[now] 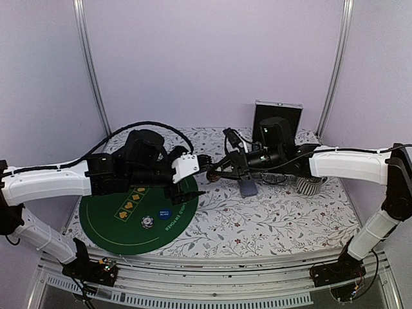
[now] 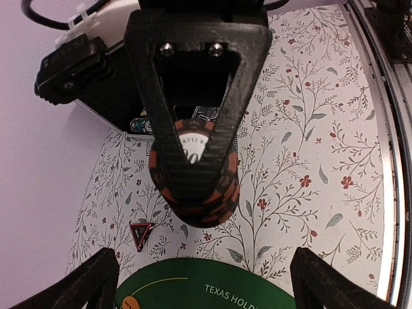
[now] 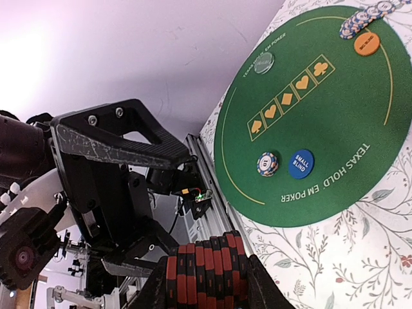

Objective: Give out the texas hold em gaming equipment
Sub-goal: Pass from the right arm to the left

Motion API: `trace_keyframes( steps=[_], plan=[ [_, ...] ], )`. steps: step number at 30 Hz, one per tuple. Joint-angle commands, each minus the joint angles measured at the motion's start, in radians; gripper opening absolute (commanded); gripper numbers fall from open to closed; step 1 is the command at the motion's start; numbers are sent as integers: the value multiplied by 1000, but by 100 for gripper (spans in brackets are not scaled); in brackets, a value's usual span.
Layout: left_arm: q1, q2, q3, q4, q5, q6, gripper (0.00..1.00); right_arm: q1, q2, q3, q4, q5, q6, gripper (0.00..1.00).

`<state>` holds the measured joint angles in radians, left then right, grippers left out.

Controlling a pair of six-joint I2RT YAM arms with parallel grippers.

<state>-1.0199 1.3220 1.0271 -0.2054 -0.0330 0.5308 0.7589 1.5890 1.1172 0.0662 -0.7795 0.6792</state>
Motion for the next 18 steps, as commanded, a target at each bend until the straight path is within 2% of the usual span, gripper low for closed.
trace_keyframes(
  steps=[1,4,9,16,18],
  plan=[
    [-18,39,39,6,56,8,93,32,30,2,80,-49,38,2],
    [-18,60,38,26,66,4,89,40,39,1,101,-61,45,2],
    [-26,81,27,57,89,25,88,46,48,3,123,-65,50,2],
    [-26,114,30,121,17,28,64,60,70,7,169,-70,75,2],
    [-26,116,28,133,5,23,60,62,80,11,175,-77,84,2]
  ],
)
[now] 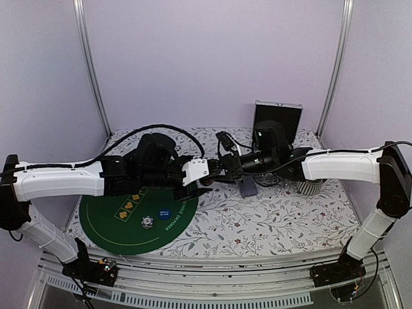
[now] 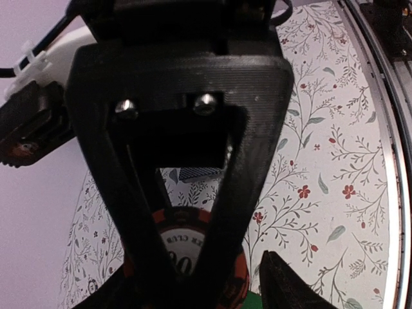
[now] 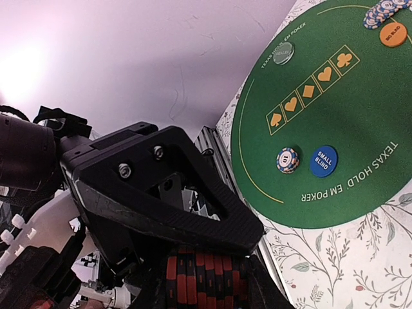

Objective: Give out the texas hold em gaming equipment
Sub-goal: Pass from the right arm to the left

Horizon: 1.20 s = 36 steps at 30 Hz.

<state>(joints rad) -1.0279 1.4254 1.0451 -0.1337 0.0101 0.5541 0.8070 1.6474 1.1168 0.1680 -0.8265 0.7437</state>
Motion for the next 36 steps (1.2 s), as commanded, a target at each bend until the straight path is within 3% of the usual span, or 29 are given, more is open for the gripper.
trace_keyframes(
  steps=[1,8,10,15,18,22,24,26,28,36],
  plan=[
    [-18,16,10,62,-39,-1,58,14,22,12,77,-31,22,2],
    [-17,26,7,67,-49,-23,55,17,31,16,104,-28,45,2],
    [-18,30,7,64,-50,-26,47,17,32,17,106,-27,45,2],
    [-16,25,11,66,-38,-40,12,18,38,17,105,-29,43,2],
    [-17,24,12,66,-26,-50,0,19,40,16,105,-31,42,2],
    [-14,23,10,68,-21,-83,0,19,43,26,98,-29,40,5],
    [-11,23,11,69,-13,-108,0,19,47,33,91,-28,37,16],
    [-7,20,7,68,-1,-125,0,19,49,37,85,-25,34,34],
    [-6,18,1,67,9,-132,0,20,52,42,74,-21,26,43],
    [11,2,-17,60,39,-155,0,18,45,70,29,-15,-17,55]
  ],
)
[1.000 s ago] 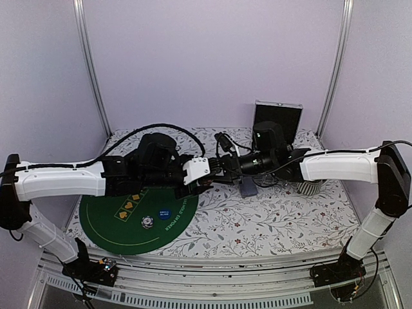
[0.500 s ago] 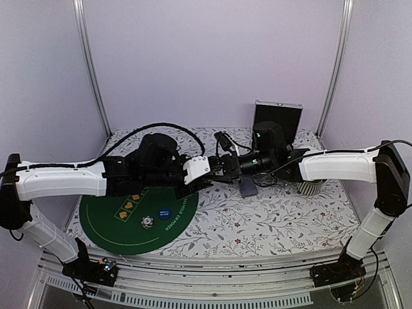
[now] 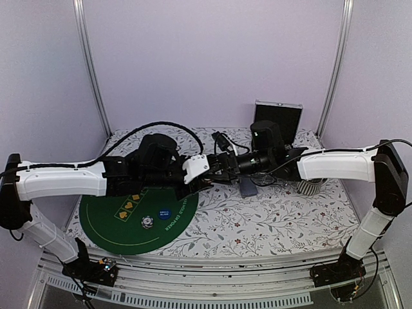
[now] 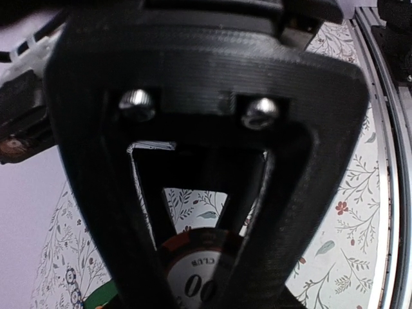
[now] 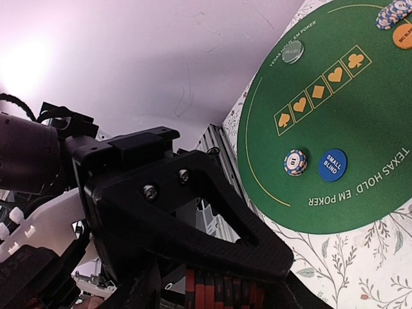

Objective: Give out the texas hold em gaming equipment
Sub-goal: Pass from the right arm to the left, then place the poker chips pile at the big blind area.

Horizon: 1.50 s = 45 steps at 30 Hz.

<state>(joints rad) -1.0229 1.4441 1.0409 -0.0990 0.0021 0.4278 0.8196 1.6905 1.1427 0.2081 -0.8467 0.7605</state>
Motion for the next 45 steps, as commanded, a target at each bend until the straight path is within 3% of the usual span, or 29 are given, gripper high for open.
trace_keyframes(
  steps=[1,5,7,19,28,35,45],
  plan=[
    [10,-15,-12,22,50,-34,0,6,0,48,-20,10,-38,58],
    [21,-11,-11,5,58,-53,0,4,-7,58,-71,42,-80,80],
    [25,-13,-17,4,62,-65,0,3,-9,85,-94,61,-100,100],
    [89,-35,-56,15,60,-159,0,-110,-54,145,-228,191,-216,99],
    [262,15,-90,94,3,-243,0,-179,-192,84,-326,347,-347,99],
    [405,149,-85,195,-17,-229,0,-194,-295,14,-356,412,-405,99],
    [520,448,78,258,-8,-222,0,-197,-372,-21,-399,465,-449,99]
  ],
)
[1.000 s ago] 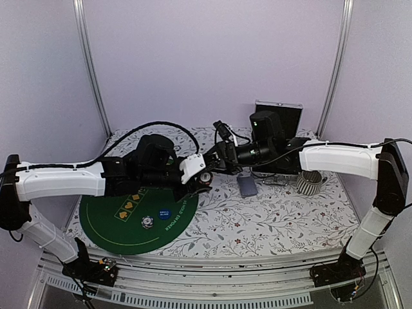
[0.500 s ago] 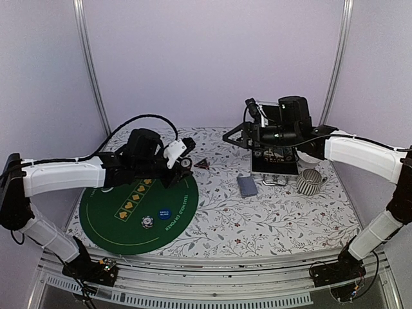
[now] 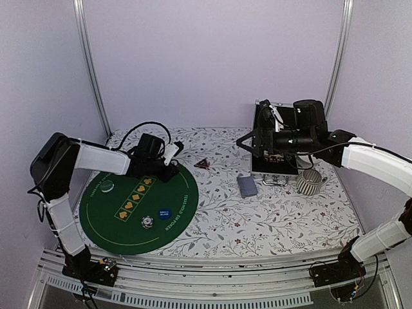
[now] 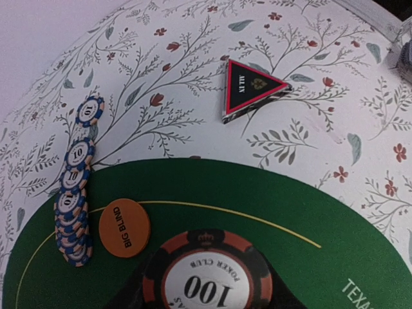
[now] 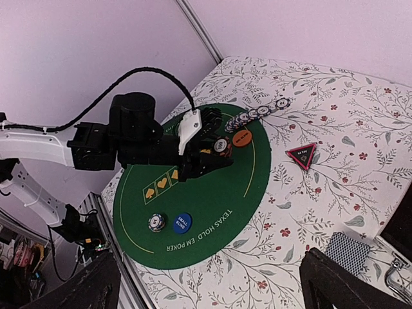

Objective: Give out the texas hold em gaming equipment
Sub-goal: Place the poker chips pile at the big blind area.

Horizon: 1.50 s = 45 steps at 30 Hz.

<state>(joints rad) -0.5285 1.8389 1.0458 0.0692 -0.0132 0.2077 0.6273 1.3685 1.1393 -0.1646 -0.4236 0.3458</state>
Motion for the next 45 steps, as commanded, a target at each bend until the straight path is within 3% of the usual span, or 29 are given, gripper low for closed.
trace_keyframes(
  steps=[1,9,26,36,45],
  plan=[
    [29,77,90,89,9,-3,0,-5,-57,-22,-30,48,-36,99],
    [38,260,242,31,23,4,0,-6,-112,-34,-62,104,-60,99],
    [74,342,268,-9,-5,-112,0,-6,-153,-20,-81,133,-77,99],
    [74,324,236,-22,-42,-134,37,-5,-180,-6,-82,139,-85,99],
    [75,324,246,-25,-69,-140,47,-6,-225,8,-86,153,-94,99]
  ],
)
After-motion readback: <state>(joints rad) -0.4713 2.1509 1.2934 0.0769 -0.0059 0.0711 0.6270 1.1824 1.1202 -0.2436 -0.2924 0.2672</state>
